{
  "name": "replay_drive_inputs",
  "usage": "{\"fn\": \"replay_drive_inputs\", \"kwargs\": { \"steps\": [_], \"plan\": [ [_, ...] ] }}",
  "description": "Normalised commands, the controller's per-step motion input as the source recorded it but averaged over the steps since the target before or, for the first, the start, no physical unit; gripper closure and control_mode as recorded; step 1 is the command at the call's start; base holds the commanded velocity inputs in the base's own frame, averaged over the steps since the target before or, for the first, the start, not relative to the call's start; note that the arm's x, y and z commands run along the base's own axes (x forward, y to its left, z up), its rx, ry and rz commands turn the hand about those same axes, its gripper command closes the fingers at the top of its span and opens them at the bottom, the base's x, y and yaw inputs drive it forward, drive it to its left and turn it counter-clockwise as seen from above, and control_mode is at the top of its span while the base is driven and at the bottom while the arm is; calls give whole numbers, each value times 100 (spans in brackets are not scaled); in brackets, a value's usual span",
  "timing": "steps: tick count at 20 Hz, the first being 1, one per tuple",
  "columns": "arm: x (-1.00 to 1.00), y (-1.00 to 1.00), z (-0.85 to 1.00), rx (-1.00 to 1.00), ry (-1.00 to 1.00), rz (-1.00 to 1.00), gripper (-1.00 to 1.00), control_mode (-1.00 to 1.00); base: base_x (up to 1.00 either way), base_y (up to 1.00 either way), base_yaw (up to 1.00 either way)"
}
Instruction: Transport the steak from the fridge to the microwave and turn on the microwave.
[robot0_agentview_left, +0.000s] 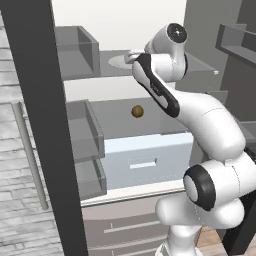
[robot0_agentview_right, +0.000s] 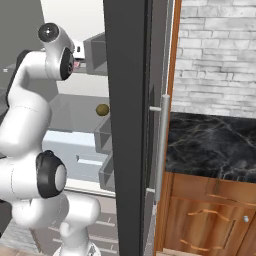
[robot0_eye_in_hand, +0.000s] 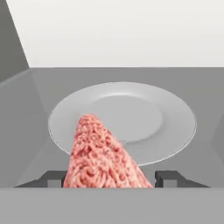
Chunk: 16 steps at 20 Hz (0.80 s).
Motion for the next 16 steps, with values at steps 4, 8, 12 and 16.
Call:
{"fn": "replay_drive_inputs", "kwargs": {
  "steps": [4,8,12,16],
  "plan": [
    [-58,0,12,0,0,-4,100,-100,0,0,0],
    [-60,0,6,0,0,-3,100,-100,0,0,0],
    [-57,-4,0,0,0,0,100,-100,0,0,0],
    [-69,-8,0,0,0,0,100,-100,0,0,0]
  ]
}}
